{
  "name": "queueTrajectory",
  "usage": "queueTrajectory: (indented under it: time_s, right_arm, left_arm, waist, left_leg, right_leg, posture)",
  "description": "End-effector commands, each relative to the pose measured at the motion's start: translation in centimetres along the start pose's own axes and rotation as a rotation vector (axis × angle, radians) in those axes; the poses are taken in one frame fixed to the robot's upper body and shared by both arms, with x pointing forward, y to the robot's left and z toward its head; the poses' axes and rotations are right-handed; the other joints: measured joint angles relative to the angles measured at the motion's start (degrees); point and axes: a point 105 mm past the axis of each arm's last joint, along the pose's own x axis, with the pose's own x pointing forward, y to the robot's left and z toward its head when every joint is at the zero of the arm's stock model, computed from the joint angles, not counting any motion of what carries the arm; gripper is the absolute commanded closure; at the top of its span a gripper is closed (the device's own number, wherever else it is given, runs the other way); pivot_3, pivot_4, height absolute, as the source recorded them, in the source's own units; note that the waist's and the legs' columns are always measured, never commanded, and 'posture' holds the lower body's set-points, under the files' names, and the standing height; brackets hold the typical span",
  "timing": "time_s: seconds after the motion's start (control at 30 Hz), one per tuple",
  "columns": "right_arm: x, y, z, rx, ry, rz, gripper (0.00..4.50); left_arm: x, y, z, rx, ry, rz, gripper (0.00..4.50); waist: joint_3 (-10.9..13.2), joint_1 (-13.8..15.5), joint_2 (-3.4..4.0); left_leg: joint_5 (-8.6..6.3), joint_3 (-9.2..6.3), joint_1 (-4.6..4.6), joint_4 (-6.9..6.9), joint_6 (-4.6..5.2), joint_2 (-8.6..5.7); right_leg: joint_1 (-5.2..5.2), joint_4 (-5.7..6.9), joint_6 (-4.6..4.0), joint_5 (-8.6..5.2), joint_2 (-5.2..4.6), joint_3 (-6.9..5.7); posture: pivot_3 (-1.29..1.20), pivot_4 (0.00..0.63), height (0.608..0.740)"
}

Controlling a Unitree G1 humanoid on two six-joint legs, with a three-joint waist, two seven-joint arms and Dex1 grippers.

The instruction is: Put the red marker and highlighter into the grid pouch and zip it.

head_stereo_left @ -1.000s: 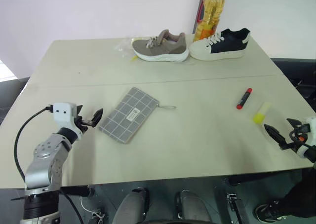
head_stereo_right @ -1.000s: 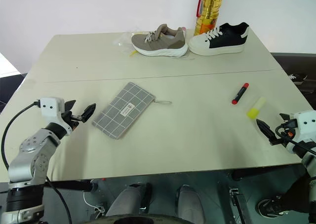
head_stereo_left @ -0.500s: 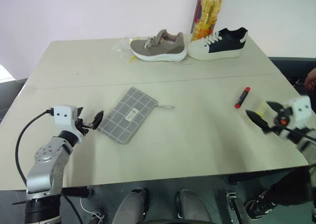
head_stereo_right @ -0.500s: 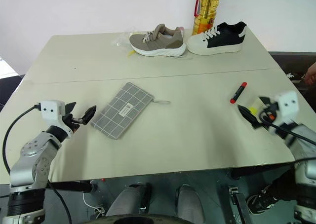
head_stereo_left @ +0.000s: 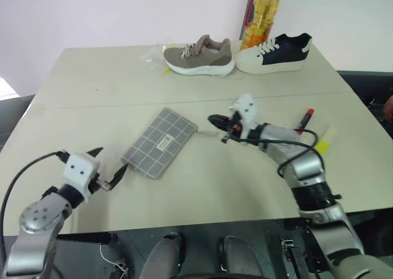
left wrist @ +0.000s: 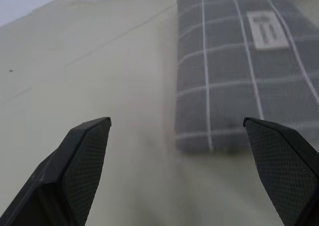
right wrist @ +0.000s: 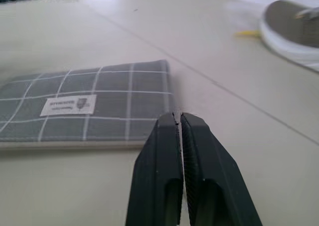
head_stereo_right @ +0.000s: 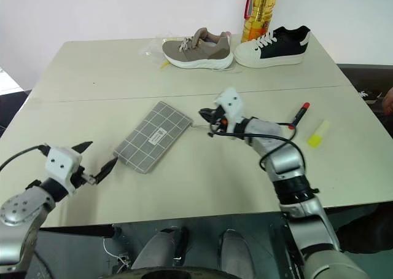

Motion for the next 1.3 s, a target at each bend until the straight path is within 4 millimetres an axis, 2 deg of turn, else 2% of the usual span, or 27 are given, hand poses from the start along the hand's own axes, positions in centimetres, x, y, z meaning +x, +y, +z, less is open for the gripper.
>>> queueTrajectory:
  time_s: [0.03, 0.13, 0.3, 0.43, 0.63, 1.1, 1.2, 1.3]
  right_arm:
    - [2.0, 0.9, -0.1, -0.024, -0.003, 0.01, 4.45]
    - [3.9, 1.2, -1.1, -0.036, 0.032, -0.007, 4.45]
    - [6.5, 1.5, -1.8, -0.053, 0.082, -0.052, 4.45]
    - [7.8, 2.6, -2.8, -0.037, 0.137, -0.024, 4.45]
    - [8.2, 3.4, -4.9, -0.036, 0.223, -0.008, 4.45]
    - [8.1, 4.2, -5.3, -0.045, 0.235, 0.022, 4.45]
    - [8.0, 4.2, -5.5, -0.046, 0.237, 0.024, 4.5]
    - [7.8, 4.2, -5.4, -0.046, 0.231, 0.022, 4.5]
  left_arm:
    - [-0.8, -1.0, 1.1, 0.116, -0.021, -0.051, 0.0]
    - [-0.8, -1.9, 0.5, 0.157, 0.006, -0.09, 0.0]
    - [0.5, -2.8, -0.5, 0.23, 0.036, -0.127, 0.0]
    - [1.3, -3.2, -1.2, 0.263, 0.053, -0.152, 0.0]
    - [2.9, -3.4, -1.2, 0.315, 0.026, -0.147, 0.0]
    - [5.6, -4.2, 0.0, 0.474, -0.09, -0.203, 0.0]
    - [5.8, -4.6, 0.0, 0.484, -0.115, -0.227, 0.92]
    - [6.1, -4.5, 0.2, 0.468, -0.132, -0.221, 2.49]
  waist:
    - [0.0, -0.1, -0.08]
    - [0.0, 0.0, -0.05]
    - [0.0, -0.5, -0.03]
    - [0.0, -0.7, -0.03]
    - [-0.1, -0.6, 0.02]
    - [-0.2, -0.8, 0.08]
    - [-0.2, -1.2, 0.08]
    - [-0.2, -1.5, 0.08]
  left_leg:
    - [0.0, -0.01, -0.01, 0.0, 0.0, 0.0]
    - [0.0, -0.01, 0.01, 0.0, -0.02, 0.0]
    - [0.06, -0.02, 0.04, 0.0, -0.1, 0.01]
    - [0.09, -0.04, 0.18, -0.1, -0.15, 0.01]
    - [0.09, -0.04, 0.52, -0.14, -0.16, -0.02]
    - [0.11, -0.11, 0.65, -0.14, -0.18, -0.02]
    - [0.11, -0.12, 0.65, -0.14, -0.18, -0.03]
    - [0.11, -0.13, 0.65, -0.15, -0.18, -0.03]
  right_leg:
    - [-0.03, 0.0, 0.0, 0.0, 0.01, 0.0]
    - [-0.04, 0.04, -0.02, 0.02, 0.04, 0.0]
    - [-0.16, 0.24, -0.06, 0.07, 0.11, 0.02]
    - [-0.2, 0.54, 0.14, 0.18, 0.13, 0.02]
    - [0.0, 0.73, 0.06, 0.13, 0.11, 0.04]
    - [0.0, 0.89, 0.17, 0.18, 0.18, 0.09]
    - [0.0, 0.89, 0.17, 0.18, 0.17, 0.08]
    - [0.0, 0.88, 0.17, 0.18, 0.18, 0.08]
  posture:
    - [0.0, 0.15, 0.738]
    - [0.0, 0.15, 0.738]
    - [0.0, 0.15, 0.738]
    - [0.0, 0.15, 0.738]
    - [0.0, 0.15, 0.738]
    - [0.0, 0.15, 0.738]
    - [0.0, 0.15, 0.738]
    - [0.0, 0.15, 0.738]
